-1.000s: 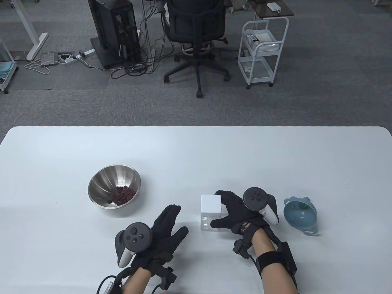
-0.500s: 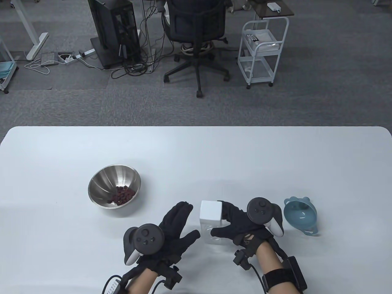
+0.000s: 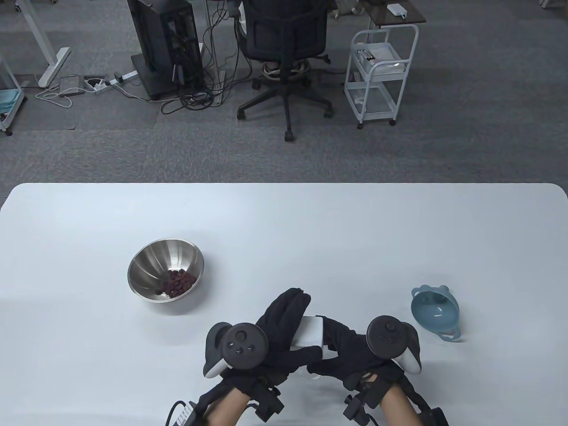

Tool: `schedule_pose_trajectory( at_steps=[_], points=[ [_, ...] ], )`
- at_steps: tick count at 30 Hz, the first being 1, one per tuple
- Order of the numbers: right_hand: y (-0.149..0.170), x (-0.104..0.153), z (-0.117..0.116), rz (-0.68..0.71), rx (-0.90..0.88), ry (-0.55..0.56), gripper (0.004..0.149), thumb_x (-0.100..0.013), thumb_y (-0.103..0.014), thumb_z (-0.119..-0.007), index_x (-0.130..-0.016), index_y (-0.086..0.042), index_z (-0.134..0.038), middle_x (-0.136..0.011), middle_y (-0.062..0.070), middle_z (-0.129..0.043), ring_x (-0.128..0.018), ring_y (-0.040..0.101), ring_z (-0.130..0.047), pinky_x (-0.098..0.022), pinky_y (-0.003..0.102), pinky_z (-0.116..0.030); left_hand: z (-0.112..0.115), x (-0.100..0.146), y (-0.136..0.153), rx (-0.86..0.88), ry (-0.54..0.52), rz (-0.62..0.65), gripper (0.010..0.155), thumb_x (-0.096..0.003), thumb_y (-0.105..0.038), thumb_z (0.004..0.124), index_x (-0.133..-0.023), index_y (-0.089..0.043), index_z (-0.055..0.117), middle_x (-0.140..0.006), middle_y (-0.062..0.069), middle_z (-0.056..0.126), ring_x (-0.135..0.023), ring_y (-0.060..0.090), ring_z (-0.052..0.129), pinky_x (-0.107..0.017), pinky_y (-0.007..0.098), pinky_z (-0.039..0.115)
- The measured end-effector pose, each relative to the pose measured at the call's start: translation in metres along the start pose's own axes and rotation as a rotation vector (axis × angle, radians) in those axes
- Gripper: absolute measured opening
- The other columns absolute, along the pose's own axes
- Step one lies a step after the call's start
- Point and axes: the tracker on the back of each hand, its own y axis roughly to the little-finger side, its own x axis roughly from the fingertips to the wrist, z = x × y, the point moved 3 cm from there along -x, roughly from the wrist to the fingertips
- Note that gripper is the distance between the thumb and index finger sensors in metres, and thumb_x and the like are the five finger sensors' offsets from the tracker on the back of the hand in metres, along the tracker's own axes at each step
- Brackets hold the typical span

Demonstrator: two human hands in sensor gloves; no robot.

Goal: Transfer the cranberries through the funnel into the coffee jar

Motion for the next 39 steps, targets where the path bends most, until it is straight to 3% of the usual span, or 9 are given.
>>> schedule_pose_trajectory(
  at_steps=[3, 6, 14, 21, 24, 27, 31, 35, 39],
  points=[
    [0.000, 0.002, -0.003, 0.007, -0.012, 0.021, 0.091, -0.036, -0.051, -0.097, -0.102, -0.007, -0.052, -0.102, 0.018, -0.073, -0.087, 0.042, -0.081, -0.058, 0.051, -0.071, 0.008, -0.004, 0.001, 0.040, 0.040, 0.015, 0.095, -0.0449, -0.062, 0.079, -0.117, -0.017, 0.036, -0.123, 0.021, 0.036, -0.111, 0.051, 0.052, -0.076, 0.066, 0.050],
    [0.000, 0.004, 0.000, 0.009, 0.028, 0.062, 0.091, -0.034, -0.051, -0.099, -0.101, -0.007, -0.055, -0.100, 0.017, -0.076, -0.085, 0.042, -0.084, -0.057, 0.051, -0.072, 0.012, -0.007, 0.001, 0.028, 0.058, 0.018, 0.088, -0.0450, -0.062, 0.078, -0.116, -0.020, 0.046, -0.119, 0.016, 0.051, -0.104, 0.044, 0.068, -0.076, 0.066, 0.051],
    [0.002, 0.012, 0.007, 0.027, 0.060, 0.190, 0.090, -0.033, -0.052, -0.100, -0.099, -0.007, -0.057, -0.097, 0.016, -0.079, -0.083, 0.039, -0.086, -0.057, 0.049, -0.073, 0.018, -0.014, -0.011, -0.060, 0.041, 0.005, 0.081, -0.0465, -0.060, 0.072, -0.115, -0.022, 0.050, -0.117, 0.014, 0.052, -0.100, 0.043, 0.068, -0.076, 0.066, 0.048],
    [-0.006, 0.022, 0.014, -0.037, 0.242, 0.428, 0.092, -0.031, -0.059, -0.099, -0.096, -0.008, -0.058, -0.090, 0.015, -0.079, -0.074, 0.038, -0.087, -0.054, 0.047, -0.073, 0.029, -0.023, -0.019, -0.102, -0.083, -0.223, 0.078, -0.0545, -0.055, 0.059, -0.117, -0.014, 0.039, -0.117, 0.023, 0.040, -0.101, 0.050, 0.058, -0.074, 0.069, 0.043],
    [-0.008, 0.025, 0.014, -0.057, 0.300, 0.455, 0.093, -0.031, -0.060, -0.098, -0.096, -0.007, -0.058, -0.089, 0.015, -0.079, -0.073, 0.038, -0.087, -0.054, 0.047, -0.073, 0.035, -0.024, -0.022, -0.068, -0.108, -0.324, 0.077, -0.0562, -0.052, 0.055, -0.117, -0.010, 0.032, -0.115, 0.027, 0.034, -0.100, 0.053, 0.053, -0.072, 0.070, 0.043],
    [-0.003, 0.025, 0.014, -0.073, 0.277, 0.435, 0.093, -0.031, -0.059, -0.098, -0.096, -0.007, -0.058, -0.091, 0.015, -0.079, -0.075, 0.038, -0.087, -0.054, 0.047, -0.073, 0.038, -0.027, -0.024, -0.063, -0.049, -0.345, 0.077, -0.0573, -0.051, 0.053, -0.117, -0.009, 0.028, -0.115, 0.028, 0.028, -0.100, 0.055, 0.048, -0.072, 0.070, 0.042],
    [0.005, 0.024, 0.014, -0.083, 0.242, 0.406, 0.092, -0.032, -0.058, -0.098, -0.098, -0.009, -0.057, -0.094, 0.014, -0.078, -0.078, 0.038, -0.086, -0.057, 0.047, -0.072, 0.036, -0.031, -0.020, -0.097, 0.152, -0.302, 0.090, -0.0554, -0.060, 0.060, -0.117, -0.010, 0.018, -0.116, 0.028, 0.017, -0.104, 0.056, 0.038, -0.074, 0.069, 0.040],
    [0.008, 0.024, 0.017, -0.085, 0.206, 0.401, 0.092, -0.032, -0.057, -0.098, -0.098, -0.009, -0.055, -0.096, 0.014, -0.076, -0.080, 0.038, -0.085, -0.058, 0.048, -0.071, 0.012, -0.032, -0.025, -0.168, 0.135, -0.169, 0.092, -0.0527, -0.060, 0.068, -0.117, -0.012, 0.024, -0.118, 0.026, 0.009, -0.108, 0.057, 0.027, -0.075, 0.068, 0.040],
    [0.012, 0.024, 0.018, -0.097, 0.185, 0.386, 0.092, -0.033, -0.056, -0.098, -0.099, -0.009, -0.055, -0.097, 0.014, -0.076, -0.081, 0.039, -0.085, -0.059, 0.048, -0.071, -0.005, -0.036, -0.032, -0.195, 0.226, -0.046, 0.088, -0.0498, -0.050, 0.080, -0.116, -0.025, 0.028, -0.122, 0.016, 0.017, -0.112, 0.052, 0.028, -0.078, 0.066, 0.040]
  ],
)
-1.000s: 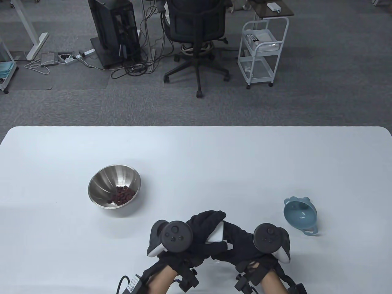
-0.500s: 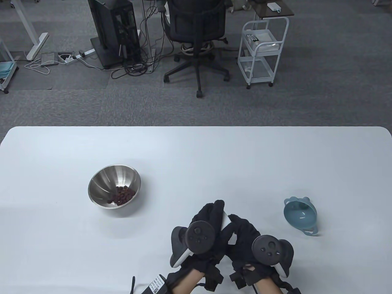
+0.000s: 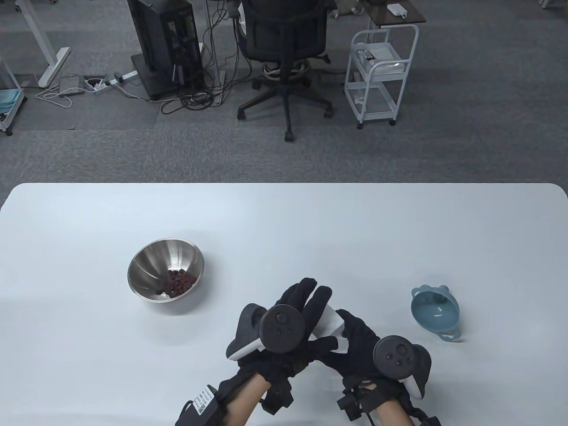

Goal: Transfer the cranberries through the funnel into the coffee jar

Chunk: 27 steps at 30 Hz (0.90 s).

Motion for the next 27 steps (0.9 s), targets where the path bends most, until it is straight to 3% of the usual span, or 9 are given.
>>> schedule_pose_trajectory(
  at_steps=[6, 14, 19, 22, 27],
  points=[
    [0.000, 0.000, -0.002, 0.007, -0.026, -0.040, 0.092, -0.032, -0.056, -0.099, -0.099, -0.009, -0.055, -0.097, 0.014, -0.076, -0.082, 0.038, -0.085, -0.060, 0.049, -0.071, -0.005, -0.009, -0.006, -0.164, 0.159, 0.029, 0.087, -0.0449, -0.038, 0.090, -0.113, -0.031, 0.036, -0.123, 0.007, 0.028, -0.115, 0.044, 0.033, -0.079, 0.060, 0.045],
    [-0.002, -0.001, -0.005, 0.033, -0.054, -0.083, 0.092, -0.033, -0.054, -0.099, -0.099, -0.009, -0.055, -0.098, 0.014, -0.076, -0.084, 0.039, -0.084, -0.061, 0.049, -0.071, 0.006, -0.025, -0.010, -0.345, 0.334, -0.023, 0.083, -0.0440, -0.038, 0.090, -0.111, -0.035, 0.042, -0.123, 0.003, 0.039, -0.114, 0.044, 0.049, -0.077, 0.058, 0.055],
    [-0.001, 0.000, -0.006, 0.036, -0.011, -0.100, 0.092, -0.033, -0.054, -0.099, -0.099, -0.009, -0.055, -0.098, 0.014, -0.076, -0.084, 0.039, -0.084, -0.061, 0.049, -0.071, 0.004, -0.030, -0.010, -0.394, 0.325, -0.071, 0.082, -0.0400, -0.046, 0.092, -0.110, -0.031, 0.052, -0.118, 0.007, 0.058, -0.105, 0.039, 0.071, -0.071, 0.050, 0.068],
    [-0.001, 0.000, -0.006, 0.035, -0.007, -0.089, 0.091, -0.033, -0.054, -0.099, -0.099, -0.009, -0.055, -0.098, 0.014, -0.076, -0.084, 0.039, -0.084, -0.061, 0.049, -0.071, 0.002, -0.032, -0.009, -0.422, 0.282, -0.118, 0.085, -0.0402, -0.061, 0.085, -0.111, -0.022, 0.057, -0.108, 0.013, 0.069, -0.090, 0.037, 0.086, -0.065, 0.047, 0.074],
    [-0.002, 0.000, -0.006, 0.034, 0.013, -0.066, 0.092, -0.033, -0.055, -0.099, -0.099, -0.009, -0.055, -0.098, 0.014, -0.076, -0.083, 0.038, -0.084, -0.061, 0.048, -0.071, 0.001, -0.034, -0.010, -0.535, 0.180, -0.224, 0.093, -0.0382, -0.080, 0.065, -0.107, -0.016, 0.068, -0.084, 0.009, 0.089, -0.059, 0.027, 0.101, -0.049, 0.039, 0.083]
  ],
)
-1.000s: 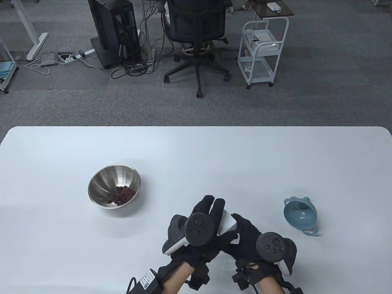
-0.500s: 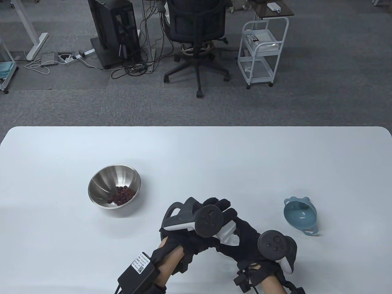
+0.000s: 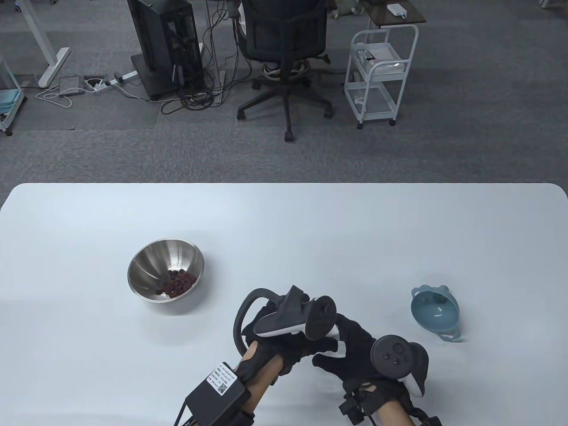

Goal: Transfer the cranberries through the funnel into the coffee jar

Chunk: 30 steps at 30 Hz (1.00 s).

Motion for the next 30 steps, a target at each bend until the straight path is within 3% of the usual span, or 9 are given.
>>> schedule_pose_trajectory(
  at_steps=[3, 6, 8, 11, 15, 19, 23, 30],
  points=[
    [0.001, 0.000, -0.001, -0.002, -0.001, -0.010, 0.092, -0.033, -0.055, -0.099, -0.099, -0.009, -0.055, -0.098, 0.014, -0.076, -0.083, 0.038, -0.085, -0.060, 0.048, -0.071, 0.002, -0.003, -0.001, -0.027, -0.028, -0.059, 0.097, -0.0367, -0.083, 0.054, -0.104, -0.016, 0.072, -0.066, 0.005, 0.097, -0.040, 0.022, 0.104, -0.038, 0.035, 0.086],
    [0.003, 0.000, -0.002, -0.009, 0.004, -0.020, 0.092, -0.033, -0.055, -0.099, -0.099, -0.010, -0.055, -0.098, 0.014, -0.076, -0.083, 0.038, -0.085, -0.060, 0.048, -0.071, 0.005, -0.005, 0.000, -0.006, -0.031, -0.077, 0.096, -0.0363, -0.082, 0.051, -0.103, -0.017, 0.074, -0.060, 0.003, 0.100, -0.035, 0.021, 0.104, -0.034, 0.035, 0.087],
    [0.004, 0.000, -0.002, -0.015, 0.010, -0.019, 0.092, -0.033, -0.055, -0.099, -0.099, -0.010, -0.055, -0.098, 0.014, -0.076, -0.083, 0.038, -0.085, -0.060, 0.048, -0.071, 0.005, -0.004, 0.002, 0.020, -0.032, -0.073, 0.093, -0.0375, -0.080, 0.052, -0.104, -0.019, 0.073, -0.066, 0.003, 0.099, -0.041, 0.024, 0.105, -0.039, 0.036, 0.086],
    [0.005, 0.000, -0.001, -0.023, -0.012, -0.013, 0.092, -0.033, -0.056, -0.098, -0.099, -0.010, -0.055, -0.098, 0.013, -0.075, -0.083, 0.038, -0.085, -0.060, 0.048, -0.071, 0.001, 0.003, 0.007, 0.045, -0.033, -0.060, 0.090, -0.0393, -0.079, 0.055, -0.109, -0.023, 0.066, -0.088, 0.006, 0.092, -0.061, 0.030, 0.102, -0.051, 0.041, 0.083],
    [0.006, 0.000, -0.001, -0.025, -0.023, -0.015, 0.092, -0.033, -0.055, -0.098, -0.099, -0.009, -0.055, -0.098, 0.014, -0.075, -0.083, 0.038, -0.084, -0.060, 0.048, -0.071, -0.006, 0.014, 0.012, 0.115, -0.051, 0.017, 0.089, -0.0419, -0.075, 0.062, -0.116, -0.030, 0.041, -0.116, 0.012, 0.058, -0.089, 0.037, 0.083, -0.067, 0.050, 0.071],
    [0.005, 0.000, -0.001, -0.021, -0.025, -0.023, 0.092, -0.033, -0.055, -0.099, -0.099, -0.010, -0.055, -0.099, 0.013, -0.075, -0.084, 0.038, -0.084, -0.060, 0.048, -0.071, -0.007, 0.017, 0.010, 0.185, -0.021, 0.158, 0.090, -0.0428, -0.066, 0.075, -0.115, -0.031, 0.035, -0.123, 0.009, 0.032, -0.110, 0.043, 0.056, -0.076, 0.059, 0.057],
    [0.005, -0.001, -0.001, -0.016, -0.035, -0.029, 0.092, -0.033, -0.055, -0.099, -0.099, -0.010, -0.055, -0.099, 0.013, -0.075, -0.084, 0.038, -0.084, -0.061, 0.048, -0.071, 0.002, 0.016, 0.001, 0.180, 0.081, 0.257, 0.091, -0.0409, -0.055, 0.085, -0.113, -0.033, 0.034, -0.123, 0.004, 0.029, -0.115, 0.042, 0.042, -0.079, 0.059, 0.051],
    [0.003, -0.001, -0.003, 0.003, -0.047, -0.045, 0.092, -0.033, -0.054, -0.099, -0.099, -0.010, -0.054, -0.099, 0.013, -0.075, -0.084, 0.038, -0.084, -0.061, 0.048, -0.071, 0.008, 0.008, -0.008, 0.145, 0.118, 0.270, 0.089, -0.0405, -0.047, 0.090, -0.112, -0.033, 0.038, -0.122, 0.003, 0.040, -0.115, 0.037, 0.049, -0.079, 0.054, 0.054]
  ],
)
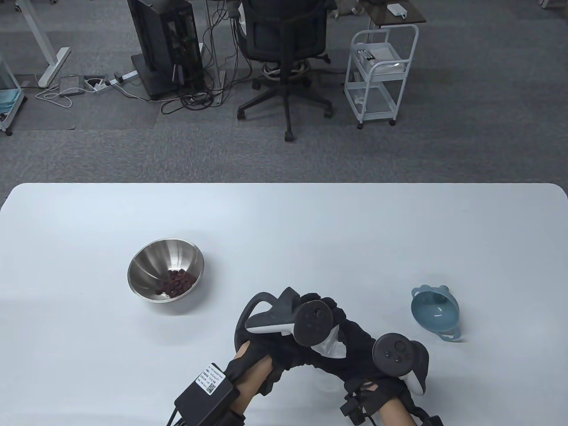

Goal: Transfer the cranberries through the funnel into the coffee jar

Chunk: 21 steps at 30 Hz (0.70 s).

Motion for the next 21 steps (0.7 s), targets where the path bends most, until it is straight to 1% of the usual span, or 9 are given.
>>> schedule_pose_trajectory(
  at_steps=[4, 7, 10, 14, 17, 19, 21],
  points=[
    [-0.001, 0.000, -0.001, 0.008, 0.034, -0.005, 0.091, -0.033, -0.054, -0.099, -0.099, -0.010, -0.055, -0.099, 0.013, -0.075, -0.085, 0.038, -0.084, -0.061, 0.048, -0.070, -0.003, -0.004, 0.000, -0.045, -0.014, -0.012, 0.083, -0.0394, -0.048, 0.091, -0.110, -0.031, 0.050, -0.118, 0.002, 0.056, -0.109, 0.036, 0.065, -0.074, 0.048, 0.066],
    [-0.002, 0.000, -0.003, 0.015, 0.057, -0.014, 0.092, -0.032, -0.054, -0.100, -0.099, -0.010, -0.055, -0.099, 0.013, -0.075, -0.085, 0.038, -0.084, -0.061, 0.049, -0.071, -0.005, -0.007, 0.000, -0.069, -0.010, -0.055, 0.083, -0.0391, -0.053, 0.090, -0.110, -0.028, 0.055, -0.115, 0.006, 0.064, -0.101, 0.039, 0.076, -0.068, 0.046, 0.072],
    [-0.003, -0.001, -0.005, 0.014, 0.067, -0.016, 0.091, -0.033, -0.054, -0.099, -0.099, -0.010, -0.055, -0.099, 0.013, -0.075, -0.085, 0.038, -0.084, -0.061, 0.049, -0.071, -0.005, -0.010, 0.001, -0.100, -0.012, -0.117, 0.086, -0.0393, -0.061, 0.085, -0.110, -0.022, 0.058, -0.108, 0.012, 0.071, -0.089, 0.037, 0.087, -0.060, 0.042, 0.077],
    [-0.003, 0.000, -0.004, 0.013, 0.088, -0.012, 0.092, -0.032, -0.053, -0.100, -0.099, -0.010, -0.055, -0.099, 0.013, -0.075, -0.085, 0.038, -0.084, -0.061, 0.049, -0.071, -0.005, -0.017, 0.005, -0.127, -0.008, -0.207, 0.089, -0.0392, -0.072, 0.075, -0.109, -0.018, 0.063, -0.096, 0.015, 0.081, -0.070, 0.031, 0.098, -0.048, 0.037, 0.086],
    [-0.003, 0.000, -0.005, 0.014, 0.094, -0.017, 0.092, -0.032, -0.053, -0.100, -0.100, -0.010, -0.055, -0.099, 0.014, -0.075, -0.085, 0.039, -0.084, -0.061, 0.049, -0.071, -0.004, -0.021, 0.008, -0.106, 0.017, -0.281, 0.092, -0.0394, -0.075, 0.072, -0.110, -0.017, 0.063, -0.089, 0.014, 0.086, -0.059, 0.029, 0.103, -0.042, 0.034, 0.091],
    [-0.003, -0.001, -0.005, 0.015, 0.099, -0.020, 0.091, -0.032, -0.053, -0.100, -0.099, -0.010, -0.055, -0.099, 0.014, -0.075, -0.085, 0.039, -0.084, -0.061, 0.049, -0.071, -0.004, -0.023, 0.008, -0.107, 0.027, -0.327, 0.093, -0.0394, -0.077, 0.071, -0.108, -0.015, 0.066, -0.083, 0.015, 0.091, -0.051, 0.027, 0.107, -0.037, 0.032, 0.094],
    [-0.004, -0.001, -0.005, 0.015, 0.099, -0.015, 0.092, -0.032, -0.053, -0.100, -0.099, -0.010, -0.056, -0.099, 0.014, -0.076, -0.085, 0.039, -0.084, -0.061, 0.049, -0.071, -0.005, -0.025, 0.011, -0.101, 0.026, -0.397, 0.093, -0.0404, -0.078, 0.066, -0.107, -0.013, 0.068, -0.074, 0.015, 0.096, -0.039, 0.025, 0.110, -0.029, 0.030, 0.096]
  ],
)
